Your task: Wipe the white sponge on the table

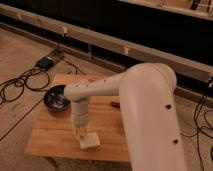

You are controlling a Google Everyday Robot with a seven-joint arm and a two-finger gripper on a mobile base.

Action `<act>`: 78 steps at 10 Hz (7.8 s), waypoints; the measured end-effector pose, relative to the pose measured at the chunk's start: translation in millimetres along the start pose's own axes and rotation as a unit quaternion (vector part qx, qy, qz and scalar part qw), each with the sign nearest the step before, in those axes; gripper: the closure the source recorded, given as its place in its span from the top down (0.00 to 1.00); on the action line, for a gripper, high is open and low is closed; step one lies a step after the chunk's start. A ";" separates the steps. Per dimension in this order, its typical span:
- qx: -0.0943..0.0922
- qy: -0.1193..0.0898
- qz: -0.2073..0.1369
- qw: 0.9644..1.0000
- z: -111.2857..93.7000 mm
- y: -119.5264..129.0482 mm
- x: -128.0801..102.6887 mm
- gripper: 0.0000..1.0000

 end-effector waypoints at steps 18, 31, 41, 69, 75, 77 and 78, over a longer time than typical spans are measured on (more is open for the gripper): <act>-0.017 -0.091 -0.026 0.995 -34.3 26.5 -111.8 0.00; -0.032 0.014 -0.006 0.999 30.3 -0.8 -26.9 0.00; 0.075 -0.048 0.015 0.996 -5.8 -72.2 -112.3 0.00; 0.067 0.000 -0.024 0.997 25.1 -43.1 -93.3 0.00; 0.058 -0.044 -0.026 0.997 -7.3 -38.9 -108.9 0.03; 0.054 -0.046 -0.028 0.997 -8.8 -36.8 -109.0 0.04; 0.055 -0.045 -0.029 0.997 -8.8 -36.8 -108.6 0.04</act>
